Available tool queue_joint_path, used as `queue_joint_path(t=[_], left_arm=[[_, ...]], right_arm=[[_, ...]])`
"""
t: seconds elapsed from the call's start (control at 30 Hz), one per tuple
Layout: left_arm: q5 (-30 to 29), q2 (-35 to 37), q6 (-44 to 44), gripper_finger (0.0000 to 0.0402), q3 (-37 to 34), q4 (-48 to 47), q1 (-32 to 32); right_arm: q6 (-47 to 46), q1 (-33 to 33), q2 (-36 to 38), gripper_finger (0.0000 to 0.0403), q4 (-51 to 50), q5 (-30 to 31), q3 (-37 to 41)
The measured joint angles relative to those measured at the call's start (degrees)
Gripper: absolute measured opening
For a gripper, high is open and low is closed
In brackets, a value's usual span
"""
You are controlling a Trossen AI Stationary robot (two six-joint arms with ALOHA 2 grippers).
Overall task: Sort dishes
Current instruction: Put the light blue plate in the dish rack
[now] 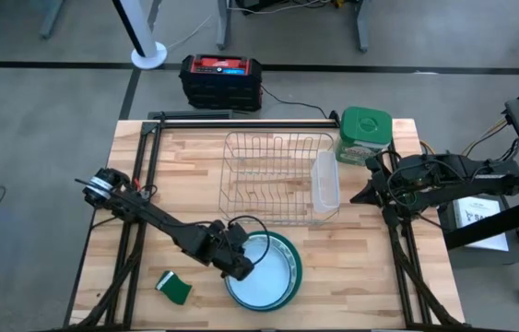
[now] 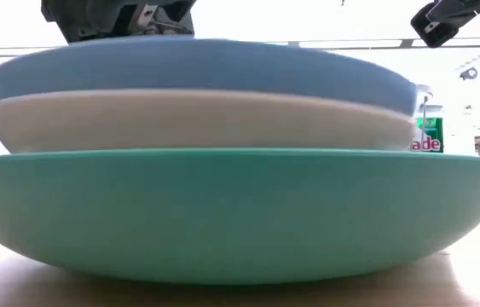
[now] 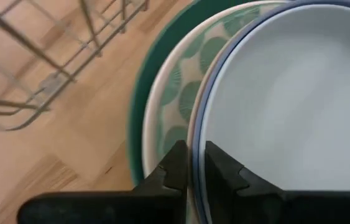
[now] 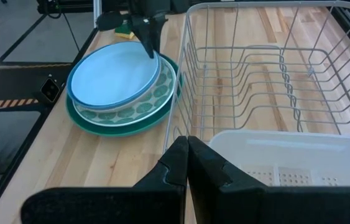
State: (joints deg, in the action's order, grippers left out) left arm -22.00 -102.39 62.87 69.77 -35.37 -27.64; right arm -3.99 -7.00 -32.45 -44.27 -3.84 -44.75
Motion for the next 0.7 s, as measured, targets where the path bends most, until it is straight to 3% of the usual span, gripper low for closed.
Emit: queue_joint_path(t=[0.13, 0.37, 0.7], left_arm=[[-0.2, 0.0, 0.5, 0.0020, 1.5, -3.8, 0.0], [-0.9, -0.2, 1.9, 0.0026, 0.5, -2.6, 0.1], [-1.0, -3.1, 2.2, 0.0114, 0.5, -2.7, 0.2]], right_arm=[[0.0, 0.0, 0.0, 0.0000, 0.0, 0.0, 0.0], [0.0, 0.0, 0.0, 0.0000, 0.0, 0.0, 0.3], [0.0, 0.0, 0.0, 0.0000, 0.0, 0.0, 0.4]])
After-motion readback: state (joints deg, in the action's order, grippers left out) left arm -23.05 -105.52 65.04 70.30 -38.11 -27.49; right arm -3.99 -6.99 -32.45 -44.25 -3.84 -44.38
